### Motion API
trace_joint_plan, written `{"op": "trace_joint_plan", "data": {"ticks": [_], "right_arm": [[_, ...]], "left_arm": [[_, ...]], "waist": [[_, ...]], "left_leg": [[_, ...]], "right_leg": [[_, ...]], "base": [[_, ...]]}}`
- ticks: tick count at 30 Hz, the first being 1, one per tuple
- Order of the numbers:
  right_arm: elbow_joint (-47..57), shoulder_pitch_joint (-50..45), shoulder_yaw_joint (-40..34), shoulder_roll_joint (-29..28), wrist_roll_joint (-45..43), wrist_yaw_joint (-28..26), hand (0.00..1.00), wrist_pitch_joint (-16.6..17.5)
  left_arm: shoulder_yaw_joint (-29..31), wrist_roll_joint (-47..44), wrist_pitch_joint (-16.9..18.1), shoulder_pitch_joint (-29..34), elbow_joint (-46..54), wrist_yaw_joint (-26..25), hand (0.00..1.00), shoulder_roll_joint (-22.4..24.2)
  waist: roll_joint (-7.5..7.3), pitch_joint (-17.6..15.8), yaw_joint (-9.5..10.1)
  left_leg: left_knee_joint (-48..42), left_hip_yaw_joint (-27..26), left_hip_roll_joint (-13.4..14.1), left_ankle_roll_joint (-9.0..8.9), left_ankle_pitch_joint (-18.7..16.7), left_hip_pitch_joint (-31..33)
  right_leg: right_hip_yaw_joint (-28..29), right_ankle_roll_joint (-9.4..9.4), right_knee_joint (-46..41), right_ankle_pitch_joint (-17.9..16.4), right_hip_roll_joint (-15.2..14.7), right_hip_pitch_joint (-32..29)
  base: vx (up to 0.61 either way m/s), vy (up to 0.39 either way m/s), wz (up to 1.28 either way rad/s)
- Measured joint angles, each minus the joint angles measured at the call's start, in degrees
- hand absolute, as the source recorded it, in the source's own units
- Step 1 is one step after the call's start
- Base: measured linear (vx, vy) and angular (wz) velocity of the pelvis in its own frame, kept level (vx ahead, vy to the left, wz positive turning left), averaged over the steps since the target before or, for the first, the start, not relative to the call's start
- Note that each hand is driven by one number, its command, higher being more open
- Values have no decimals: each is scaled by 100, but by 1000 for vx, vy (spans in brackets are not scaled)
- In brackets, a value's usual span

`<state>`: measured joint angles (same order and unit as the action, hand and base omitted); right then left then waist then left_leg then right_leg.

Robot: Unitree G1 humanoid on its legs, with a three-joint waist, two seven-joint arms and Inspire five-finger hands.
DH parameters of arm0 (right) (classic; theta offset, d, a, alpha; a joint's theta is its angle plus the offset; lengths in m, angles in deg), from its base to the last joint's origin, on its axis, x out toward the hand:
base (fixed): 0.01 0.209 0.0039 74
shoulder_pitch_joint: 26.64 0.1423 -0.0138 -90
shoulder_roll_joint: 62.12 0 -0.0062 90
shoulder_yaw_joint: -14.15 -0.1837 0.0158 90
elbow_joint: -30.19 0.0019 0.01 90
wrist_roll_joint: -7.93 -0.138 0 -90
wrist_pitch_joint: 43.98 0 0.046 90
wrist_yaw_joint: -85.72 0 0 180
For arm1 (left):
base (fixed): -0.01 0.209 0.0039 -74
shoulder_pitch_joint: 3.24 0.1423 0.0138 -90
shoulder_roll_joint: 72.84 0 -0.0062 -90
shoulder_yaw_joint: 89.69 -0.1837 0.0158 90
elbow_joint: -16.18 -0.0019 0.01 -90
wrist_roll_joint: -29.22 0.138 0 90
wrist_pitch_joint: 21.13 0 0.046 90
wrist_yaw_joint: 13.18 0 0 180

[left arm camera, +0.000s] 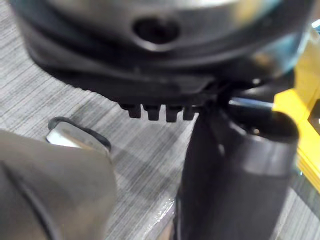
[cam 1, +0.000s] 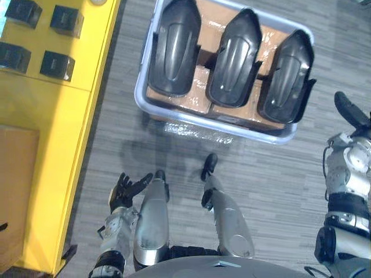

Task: Walk over and take three plastic housings, then place them on the shelf

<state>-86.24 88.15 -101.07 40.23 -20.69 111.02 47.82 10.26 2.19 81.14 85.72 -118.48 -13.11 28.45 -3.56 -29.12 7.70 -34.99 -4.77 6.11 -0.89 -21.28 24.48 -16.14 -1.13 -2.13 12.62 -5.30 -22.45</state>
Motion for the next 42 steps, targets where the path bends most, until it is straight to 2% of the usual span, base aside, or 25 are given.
{"op": "trace_joint_plan", "data": {"ticks": [3, 9, 14, 16, 21, 22, 26, 31, 36, 42], "right_arm": [[-47, 157, 13, 5, -111, -27, 100, -42], [-155, 515, 306, 292, -160, -187, 100, -434], [-778, 1037, 520, 538, -95, -616, 100, -676], [-944, 1121, 578, 589, -91, -763, 100, -737], [-1521, 1488, 810, 804, 202, -902, 100, -1150], [-1651, 1592, 897, 924, 207, -958, 0, -1244], [-1936, 1902, 1027, 1102, 367, -1165, 0, -1603], [-2490, 2119, 1064, 1474, 591, -1233, 0, -1894], [-2558, 2180, 1132, 1643, 585, -1414, 0, -1996], [-2650, 2271, 1408, 1602, 809, -1250, 0, -2206]], "left_arm": [[24, -45, 1, -78, -20, 62, 100, 53], [58, -175, 20, -99, 16, 191, 100, 222], [30, -250, 28, -106, 5, 310, 100, 271], [-17, -297, 32, -106, -7, 332, 100, 292], [-63, -405, 47, -106, -56, 426, 100, 312], [-62, -408, 51, -106, -62, 428, 100, 316], [-68, -406, 137, -107, -100, 533, 100, 308], [-80, -408, 140, -108, -121, 557, 100, 289], [-78, -409, 156, -128, -216, 572, 100, 260], [-104, -407, 154, -143, -281, 573, 100, 264]], "waist": [[81, -49, 42], [165, -90, 155], [220, -114, 150], [297, -120, 147], [303, -119, 186], [303, -119, 192], [303, -119, 182], [307, -117, 173], [311, -112, 145], [330, -100, 225]], "left_leg": [[-50, 109, 17, 0, 0, 76], [-76, 180, 17, -4, 44, 257], [37, 256, -55, -65, 196, 345], [20, 365, -64, -82, 216, 413], [18, 504, -67, -146, 277, 525], [18, 514, -68, -158, 286, 526], [20, 541, -55, -180, 312, 529], [39, 613, -40, -218, 351, 555], [110, 586, 31, -270, 382, 463], [273, 665, 93, -362, 468, 233]], "right_leg": [[-141, 4, -232, -131, -47, -96], [-238, 32, -759, -382, -178, -447], [-339, 77, -990, -492, -326, -655], [-455, 101, -1092, -556, -358, -689], [-588, 163, -1338, -712, -415, -830], [-599, 174, -1400, -746, -430, -850], [-639, 215, -1451, -785, -437, -861], [-731, 236, -1480, -839, -442, -862], [-747, 275, -1479, -846, -387, -820], [-896, 347, -1472, -983, -362, -616]], "base": [[-81, 21, 18], [-83, -3, 8], [-35, -16, 9], [-25, -26, 24], [-28, -23, 16], [-29, -23, 8], [-40, -15, 3], [-31, -6, 6], [-1, -9, -4], [-27, -39, 8]]}}
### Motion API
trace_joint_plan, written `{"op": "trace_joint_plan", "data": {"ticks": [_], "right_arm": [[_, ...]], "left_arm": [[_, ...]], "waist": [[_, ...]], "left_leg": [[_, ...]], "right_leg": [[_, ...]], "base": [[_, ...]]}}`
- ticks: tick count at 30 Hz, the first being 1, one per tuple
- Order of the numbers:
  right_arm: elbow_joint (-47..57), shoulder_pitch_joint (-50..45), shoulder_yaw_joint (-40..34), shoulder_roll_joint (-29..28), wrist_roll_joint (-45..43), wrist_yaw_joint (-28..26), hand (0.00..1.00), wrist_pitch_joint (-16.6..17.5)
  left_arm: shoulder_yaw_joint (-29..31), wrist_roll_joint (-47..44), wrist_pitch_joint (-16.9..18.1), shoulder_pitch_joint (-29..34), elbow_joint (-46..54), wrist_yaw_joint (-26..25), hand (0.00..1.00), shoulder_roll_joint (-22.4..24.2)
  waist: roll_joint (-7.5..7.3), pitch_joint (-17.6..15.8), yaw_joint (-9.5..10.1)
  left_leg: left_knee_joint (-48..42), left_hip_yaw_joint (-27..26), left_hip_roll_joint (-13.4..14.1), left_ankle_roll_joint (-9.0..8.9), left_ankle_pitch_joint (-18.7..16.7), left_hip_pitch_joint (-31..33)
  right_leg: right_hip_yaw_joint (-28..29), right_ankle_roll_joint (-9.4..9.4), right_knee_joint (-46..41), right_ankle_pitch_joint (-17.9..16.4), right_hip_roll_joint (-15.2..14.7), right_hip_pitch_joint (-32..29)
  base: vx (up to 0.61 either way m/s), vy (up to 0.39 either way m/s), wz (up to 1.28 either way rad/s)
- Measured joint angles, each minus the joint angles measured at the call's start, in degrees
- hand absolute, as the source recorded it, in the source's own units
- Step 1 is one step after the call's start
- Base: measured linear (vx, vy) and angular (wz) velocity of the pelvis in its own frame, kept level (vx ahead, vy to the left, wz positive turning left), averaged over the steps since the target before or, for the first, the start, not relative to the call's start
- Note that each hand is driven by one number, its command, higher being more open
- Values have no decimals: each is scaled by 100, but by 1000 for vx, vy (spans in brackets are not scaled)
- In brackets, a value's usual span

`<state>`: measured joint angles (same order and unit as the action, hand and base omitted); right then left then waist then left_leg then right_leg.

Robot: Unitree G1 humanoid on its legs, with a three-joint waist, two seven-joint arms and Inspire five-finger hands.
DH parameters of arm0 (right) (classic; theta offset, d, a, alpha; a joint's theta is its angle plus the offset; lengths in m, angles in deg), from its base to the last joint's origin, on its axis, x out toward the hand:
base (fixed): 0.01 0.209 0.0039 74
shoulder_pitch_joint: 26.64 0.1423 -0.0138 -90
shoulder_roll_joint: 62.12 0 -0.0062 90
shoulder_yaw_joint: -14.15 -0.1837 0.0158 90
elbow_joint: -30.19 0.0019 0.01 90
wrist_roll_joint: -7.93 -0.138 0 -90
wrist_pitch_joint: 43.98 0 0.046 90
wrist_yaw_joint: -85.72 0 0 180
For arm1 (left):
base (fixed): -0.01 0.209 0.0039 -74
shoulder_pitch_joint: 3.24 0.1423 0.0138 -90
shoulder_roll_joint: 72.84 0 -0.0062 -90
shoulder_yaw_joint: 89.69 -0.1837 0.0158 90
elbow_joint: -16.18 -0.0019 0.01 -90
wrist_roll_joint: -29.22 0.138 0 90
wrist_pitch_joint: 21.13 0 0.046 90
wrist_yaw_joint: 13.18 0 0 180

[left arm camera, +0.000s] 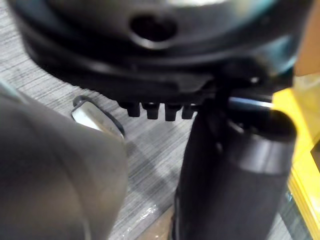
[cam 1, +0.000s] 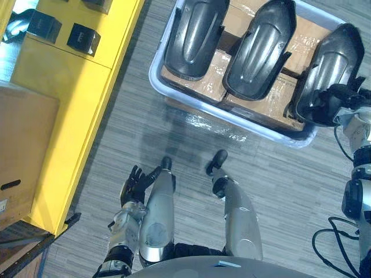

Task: Walk over and take three plastic housings, then place them on the shelf

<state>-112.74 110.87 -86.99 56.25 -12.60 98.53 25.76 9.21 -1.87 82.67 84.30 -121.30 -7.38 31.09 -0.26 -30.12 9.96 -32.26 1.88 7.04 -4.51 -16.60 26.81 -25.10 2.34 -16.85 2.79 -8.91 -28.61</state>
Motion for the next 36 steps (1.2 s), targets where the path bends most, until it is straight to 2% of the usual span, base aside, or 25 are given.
{"op": "trace_joint_plan", "data": {"ticks": [4, 7, 12, 14, 15, 17, 19, 22, 24, 25, 26, 27, 28, 30, 32, 36], "right_arm": [[-21, -90, -23, -183, 0, 120, 0, -14], [4, -231, -214, -396, 109, 381, 0, 204], [1601, -1088, -444, -448, 570, 974, 0, 525], [2460, -1721, -523, -449, 937, 1357, 0, 851], [2654, -1835, -557, -455, 1020, 1431, 0, 910], [3473, -2317, -765, -684, 1559, 1699, 0, 1118], [3899, -2606, -820, -905, 1948, 1861, 0, 1220], [4467, -3024, -863, -1193, 2728, 2021, 0, 1361], [4571, -3058, -859, -1327, 3041, 2020, 0, 1455], [4650, -3057, -839, -1381, 3163, 2014, 0, 1513], [4691, -3040, -825, -1380, 3169, 2000, 0, 1569], [4736, -2944, -680, -1464, 3238, 1939, 0, 1688], [4939, -2926, -502, -1595, 3282, 1826, 0, 1727], [5161, -2891, -270, -1759, 3349, 1648, 0, 1879], [5177, -2601, 302, -1982, 3366, 1341, 0, 2158], [5330, -2263, 1130, -2333, 3369, 1064, 0, 2395]], "left_arm": [[-1, -6, 4, 0, -135, -25, 100, -6], [-2, -44, 29, 29, -162, -41, 100, -7], [-8, -209, 136, 95, -143, -248, 100, -5], [-20, -253, 245, 320, 199, -370, 100, 21], [-14, -253, 258, 403, 422, -417, 100, 17], [32, -250, 275, 733, 1455, -607, 100, -52], [142, -247, 279, 860, 2086, -710, 100, -87], [326, -164, 280, 815, 3351, -832, 100, -115], [323, 17, 267, 595, 3882, -828, 100, -167], [238, 28, 253, 479, 4197, -801, 100, -179], [185, 27, 248, 429, 4366, -774, 100, -178], [92, 13, 248, 378, 4696, -679, 100, -218], [1, -5, 230, 261, 4915, -638, 100, -295], [-164, -14, 208, 69, 5046, -550, 100, -364], [-480, -30, 60, -56, 5273, -457, 100, -397], [-1068, -26, -284, -166, 5440, -361, 100, -396]], "waist": [[4, 19, -8], [1, 30, -14], [12, 89, -91], [-55, 694, -171], [-86, 775, -197], [-177, 1219, -272], [-239, 1547, -352], [-252, 1941, -440], [-271, 2000, -457], [-183, 2095, -443], [-97, 2148, -437], [-11, 2222, -391], [-35, 2263, -422], [-57, 2278, -428], [-103, 2345, -441], [-133, 2428, -380]], "left_leg": [[155, -13, 53, -35, 27, -303], [326, -66, 95, -59, 42, -636], [865, -326, 164, -92, 150, -1509], [1253, -418, 176, -96, 282, -1670], [1383, -445, 168, -104, 353, -1774], [1872, -494, 150, -103, 591, -2151], [2087, -495, 120, -70, 728, -2287], [2133, -493, 26, -50, 779, -2539], [1766, -481, -107, -64, 702, -2452], [1935, -479, -142, -1, 523, -2449], [2219, -492, -138, 84, 722, -2486], [2473, -543, -143, 21, 763, -2622], [2485, -586, -261, 45, 779, -2620], [2450, -606, -376, 61, 786, -2645], [2438, -642, -481, 70, 792, -2721], [2438, -637, -495, 75, 789, -2778]], "right_leg": [[-128, 34, 12, -96, 3, 251], [-181, 21, 7, -190, 12, 499], [-268, -27, 182, -274, 39, 1140], [-257, -60, 407, -278, 116, 1206], [-241, -49, 469, -247, 130, 1267], [-163, -114, 915, -98, 282, 1589], [-153, -146, 1292, 32, 353, 1791], [-125, -148, 1763, 235, 383, 2194], [-94, -152, 1946, 351, 258, 2430], [-71, -211, 2001, 391, 209, 2505], [-70, -248, 1999, 416, 224, 2499], [35, -343, 2033, 477, 238, 2484], [36, -456, 2134, 561, 158, 2530], [38, -533, 2135, 615, 31, 2556], [51, -596, 2135, 663, -71, 2609], [43, -584, 2135, 697, -84, 2678]], "base": [[5, -14, 1], [36, -26, 0], [87, -11, -9], [123, -11, -6], [166, -11, -9], [180, -19, -16], [197, 8, -9], [145, 96, -10], [68, 218, 0], [9, 213, 3], [-6, 178, -23], [-30, 208, -22], [-39, 213, -22], [-48, 190, 2], [-53, 181, -3], [-13, 48, 2]]}}
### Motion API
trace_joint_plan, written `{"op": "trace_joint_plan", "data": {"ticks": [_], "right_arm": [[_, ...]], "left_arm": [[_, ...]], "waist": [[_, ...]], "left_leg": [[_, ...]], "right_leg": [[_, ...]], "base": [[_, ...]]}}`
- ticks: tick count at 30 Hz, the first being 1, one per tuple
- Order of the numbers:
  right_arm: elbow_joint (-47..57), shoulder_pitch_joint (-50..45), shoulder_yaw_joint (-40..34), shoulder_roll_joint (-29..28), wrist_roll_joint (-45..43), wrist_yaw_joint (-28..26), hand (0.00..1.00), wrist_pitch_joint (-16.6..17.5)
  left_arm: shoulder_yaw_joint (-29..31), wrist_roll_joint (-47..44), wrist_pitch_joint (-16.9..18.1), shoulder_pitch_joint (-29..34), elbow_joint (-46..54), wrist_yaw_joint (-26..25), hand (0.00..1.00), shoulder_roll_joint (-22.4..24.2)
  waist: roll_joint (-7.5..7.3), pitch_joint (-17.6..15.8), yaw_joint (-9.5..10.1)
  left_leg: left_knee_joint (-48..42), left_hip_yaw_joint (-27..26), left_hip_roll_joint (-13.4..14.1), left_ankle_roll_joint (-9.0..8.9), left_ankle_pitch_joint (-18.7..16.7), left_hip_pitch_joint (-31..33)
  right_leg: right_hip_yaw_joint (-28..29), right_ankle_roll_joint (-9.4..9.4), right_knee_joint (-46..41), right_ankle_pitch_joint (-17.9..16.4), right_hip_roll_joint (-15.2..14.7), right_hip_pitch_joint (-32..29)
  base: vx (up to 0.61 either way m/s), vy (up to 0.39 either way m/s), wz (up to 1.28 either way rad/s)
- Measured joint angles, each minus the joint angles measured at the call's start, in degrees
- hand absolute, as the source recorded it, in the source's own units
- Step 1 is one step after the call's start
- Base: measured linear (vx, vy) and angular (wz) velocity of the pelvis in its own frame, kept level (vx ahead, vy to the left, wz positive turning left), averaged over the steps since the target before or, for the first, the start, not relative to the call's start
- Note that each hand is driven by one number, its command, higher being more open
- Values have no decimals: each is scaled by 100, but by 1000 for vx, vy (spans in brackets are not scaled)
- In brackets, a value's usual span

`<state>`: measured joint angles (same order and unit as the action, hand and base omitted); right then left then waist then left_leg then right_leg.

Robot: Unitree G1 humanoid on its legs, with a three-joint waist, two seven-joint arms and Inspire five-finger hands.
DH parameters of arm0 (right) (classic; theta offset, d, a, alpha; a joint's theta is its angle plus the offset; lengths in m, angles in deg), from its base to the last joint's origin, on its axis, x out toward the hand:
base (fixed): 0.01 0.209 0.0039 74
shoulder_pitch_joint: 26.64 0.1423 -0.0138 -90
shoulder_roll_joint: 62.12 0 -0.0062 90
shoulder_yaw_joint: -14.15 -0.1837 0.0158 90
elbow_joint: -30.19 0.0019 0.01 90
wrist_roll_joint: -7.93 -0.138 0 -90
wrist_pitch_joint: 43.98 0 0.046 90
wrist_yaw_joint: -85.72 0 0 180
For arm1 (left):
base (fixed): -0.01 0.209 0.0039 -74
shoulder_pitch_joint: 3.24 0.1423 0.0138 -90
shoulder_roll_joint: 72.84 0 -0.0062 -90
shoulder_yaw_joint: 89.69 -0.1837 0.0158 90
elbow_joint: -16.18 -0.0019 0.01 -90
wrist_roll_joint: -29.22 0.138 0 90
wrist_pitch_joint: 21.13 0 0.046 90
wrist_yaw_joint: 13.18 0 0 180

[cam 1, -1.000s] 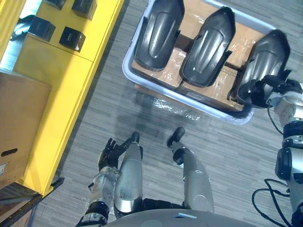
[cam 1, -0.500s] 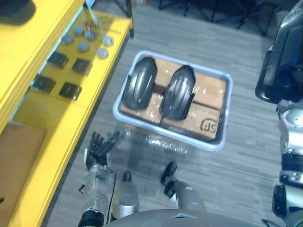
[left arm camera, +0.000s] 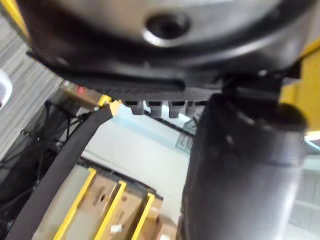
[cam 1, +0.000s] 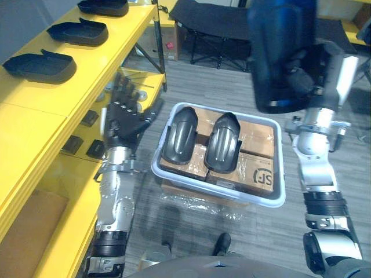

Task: Walk over and take three plastic housings, then place them on the shelf

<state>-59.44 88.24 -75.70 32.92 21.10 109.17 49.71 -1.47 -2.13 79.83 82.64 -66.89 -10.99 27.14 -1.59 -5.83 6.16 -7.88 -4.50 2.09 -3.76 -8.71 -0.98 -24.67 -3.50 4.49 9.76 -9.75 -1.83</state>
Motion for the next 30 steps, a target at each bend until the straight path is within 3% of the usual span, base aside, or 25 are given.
{"op": "trace_joint_plan", "data": {"ticks": [5, 9, 18, 23, 28, 29, 30], "right_arm": [[59, 126, 959, -438, 17, -90, 0, 438], [58, 117, 1254, -626, -19, -103, 0, 598], [7, -300, 2054, -909, -293, -431, 0, 795], [-134, -501, 2061, -1069, -476, -448, 0, 795], [-134, -660, 2069, -1112, -551, -445, 0, 797], [-134, -687, 2075, -1129, -545, -446, 0, 800], [-134, -727, 2077, -1134, -540, -445, 0, 833]], "left_arm": [[-533, 86, -463, -30, 3, 72, 100, 2], [-707, 277, -651, -73, 3, 22, 100, -2], [-930, 269, -653, -81, 4, -422, 100, 21], [-1093, 240, -693, -76, 1, -759, 100, -57], [-1145, -221, -759, -23, -9, -693, 100, -80], [-1150, -302, -773, 14, -10, -659, 0, -82], [-1154, -444, -791, 25, -24, -603, 0, -83]], "waist": [[20, 104, -4], [35, 120, -20], [149, 195, -20], [149, 221, -35], [149, 328, -57], [151, 367, -67], [153, 399, -73]], "left_leg": [[0, -38, -18, 36, 1, -36], [1, -56, -49, 121, 15, -52], [-2, -150, -34, 210, -12, -17], [-118, -193, 0, 204, -54, 119], [-191, -197, 85, 149, -87, 155], [-191, -199, 102, 143, -90, 152], [-192, -198, 114, 136, -93, 150]], "right_leg": [[4, 11, 0, 82, -9, 8], [-1, 39, 5, 158, -34, 9], [2, 54, 42, 152, -17, -42], [-13, 113, 42, 158, 8, -137], [-19, 169, 42, 145, 87, -145], [-20, 177, 42, 140, 100, -144], [-25, 181, 42, 138, 107, -141]], "base": [[-37, 25, -4], [-64, 38, -4], [-81, 4, -2], [-85, 1, -2], [-32, 0, -2], [0, 0, 0], [0, 0, 0]]}}
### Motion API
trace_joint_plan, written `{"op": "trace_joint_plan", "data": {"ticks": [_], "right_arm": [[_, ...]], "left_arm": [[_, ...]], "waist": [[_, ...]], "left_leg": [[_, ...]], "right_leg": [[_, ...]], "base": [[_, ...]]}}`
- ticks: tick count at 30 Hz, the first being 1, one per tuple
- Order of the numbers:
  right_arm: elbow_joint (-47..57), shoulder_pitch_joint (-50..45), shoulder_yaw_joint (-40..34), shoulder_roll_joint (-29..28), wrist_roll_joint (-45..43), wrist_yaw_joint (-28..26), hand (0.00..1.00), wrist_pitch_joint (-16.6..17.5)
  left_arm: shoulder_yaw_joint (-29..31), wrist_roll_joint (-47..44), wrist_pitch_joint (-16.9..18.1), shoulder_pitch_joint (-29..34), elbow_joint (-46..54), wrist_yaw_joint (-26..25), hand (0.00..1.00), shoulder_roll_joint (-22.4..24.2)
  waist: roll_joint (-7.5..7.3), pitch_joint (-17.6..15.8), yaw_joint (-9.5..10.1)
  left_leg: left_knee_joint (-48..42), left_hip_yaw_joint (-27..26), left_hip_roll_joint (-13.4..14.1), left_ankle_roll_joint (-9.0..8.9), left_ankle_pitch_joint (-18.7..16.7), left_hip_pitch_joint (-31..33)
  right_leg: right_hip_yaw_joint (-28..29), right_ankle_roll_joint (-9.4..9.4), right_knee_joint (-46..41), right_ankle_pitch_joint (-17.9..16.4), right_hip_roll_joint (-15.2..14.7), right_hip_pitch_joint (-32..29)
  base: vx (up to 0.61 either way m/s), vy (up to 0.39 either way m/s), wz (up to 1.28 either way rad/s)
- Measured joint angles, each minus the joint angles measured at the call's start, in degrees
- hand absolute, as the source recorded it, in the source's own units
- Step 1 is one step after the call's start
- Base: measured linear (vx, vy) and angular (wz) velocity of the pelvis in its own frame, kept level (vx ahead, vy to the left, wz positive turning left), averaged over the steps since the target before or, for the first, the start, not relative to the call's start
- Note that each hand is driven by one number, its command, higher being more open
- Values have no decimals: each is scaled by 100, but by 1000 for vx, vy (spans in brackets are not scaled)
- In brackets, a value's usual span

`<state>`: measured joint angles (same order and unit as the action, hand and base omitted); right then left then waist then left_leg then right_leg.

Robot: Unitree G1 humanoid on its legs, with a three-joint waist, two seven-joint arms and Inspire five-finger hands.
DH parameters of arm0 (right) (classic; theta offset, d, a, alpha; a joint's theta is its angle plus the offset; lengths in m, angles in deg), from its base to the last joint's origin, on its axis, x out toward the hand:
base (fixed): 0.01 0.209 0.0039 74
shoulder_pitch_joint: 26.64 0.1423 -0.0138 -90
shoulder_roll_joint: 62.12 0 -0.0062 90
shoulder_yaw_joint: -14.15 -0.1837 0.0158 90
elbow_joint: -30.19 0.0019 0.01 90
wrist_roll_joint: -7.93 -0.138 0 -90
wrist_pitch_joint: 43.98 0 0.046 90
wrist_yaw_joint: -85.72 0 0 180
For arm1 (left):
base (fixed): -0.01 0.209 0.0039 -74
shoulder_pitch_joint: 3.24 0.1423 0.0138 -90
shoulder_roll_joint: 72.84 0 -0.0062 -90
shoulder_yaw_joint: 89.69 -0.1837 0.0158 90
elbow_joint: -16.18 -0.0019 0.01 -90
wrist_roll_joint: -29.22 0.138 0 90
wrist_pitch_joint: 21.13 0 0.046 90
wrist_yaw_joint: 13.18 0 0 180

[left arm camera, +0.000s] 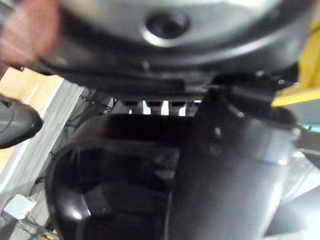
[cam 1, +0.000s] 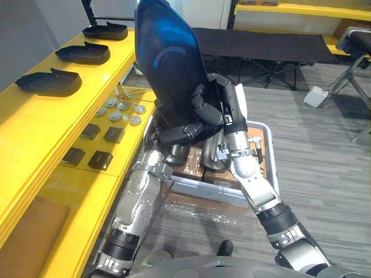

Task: Walk over and take three plastic housings, then place them on the shelf

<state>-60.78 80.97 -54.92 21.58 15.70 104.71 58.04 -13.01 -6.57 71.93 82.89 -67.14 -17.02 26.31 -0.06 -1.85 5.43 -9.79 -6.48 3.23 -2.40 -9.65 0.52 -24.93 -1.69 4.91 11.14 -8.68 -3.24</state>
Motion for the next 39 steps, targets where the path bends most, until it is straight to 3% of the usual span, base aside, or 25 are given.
{"op": "trace_joint_plan", "data": {"ticks": [8, 13, 25, 26, 31, 39], "right_arm": [[0, -345, -25, 80, -27, 58, 0, 117], [113, -683, 94, 80, -35, 74, 0, 367], [115, -790, 136, 175, -254, 160, 0, 480], [115, -790, 136, 178, -254, 160, 100, 480], [115, -833, 261, 180, -263, 159, 100, 478], [107, -1306, 860, 96, -427, 242, 100, 463]], "left_arm": [[-114, -230, -334, 18, -181, 699, 0, -122], [-68, -366, -334, 18, -330, 665, 0, -142], [-204, -407, -301, 18, -333, 654, 0, -200], [-204, -407, -296, 18, -333, 644, 0, -200], [-199, -69, -109, 18, -332, 425, 0, -192], [285, 2161, 457, 119, 158, -589, 0, 82]], "waist": [[-37, 179, -15], [-69, 206, -52], [-132, 251, -95], [-132, 251, -94], [-131, 253, -93], [-134, 255, -17]], "left_leg": [[-10, -3, 1, -4, -2, -9], [-25, 0, 13, -11, -7, -4], [-119, -5, 46, -48, -37, 13], [-119, -5, 46, -50, -37, 13], [-118, -3, 65, -57, -37, 8], [-111, 22, 92, -56, -37, 0]], "right_leg": [[-15, 9, 0, 7, -1, 20], [-18, 18, 1, 4, 10, 20], [-6, 109, 1, -46, 64, 28], [-7, 111, 1, -47, 71, 28], [-9, 94, 1, -34, 86, 29], [-29, 86, 1, -28, 95, 50]], "base": [[-7, 41, 1], [-12, 18, 0], [-13, 18, -1], [-7, 37, -1], [1, 31, -1], [0, 0, 0]]}}
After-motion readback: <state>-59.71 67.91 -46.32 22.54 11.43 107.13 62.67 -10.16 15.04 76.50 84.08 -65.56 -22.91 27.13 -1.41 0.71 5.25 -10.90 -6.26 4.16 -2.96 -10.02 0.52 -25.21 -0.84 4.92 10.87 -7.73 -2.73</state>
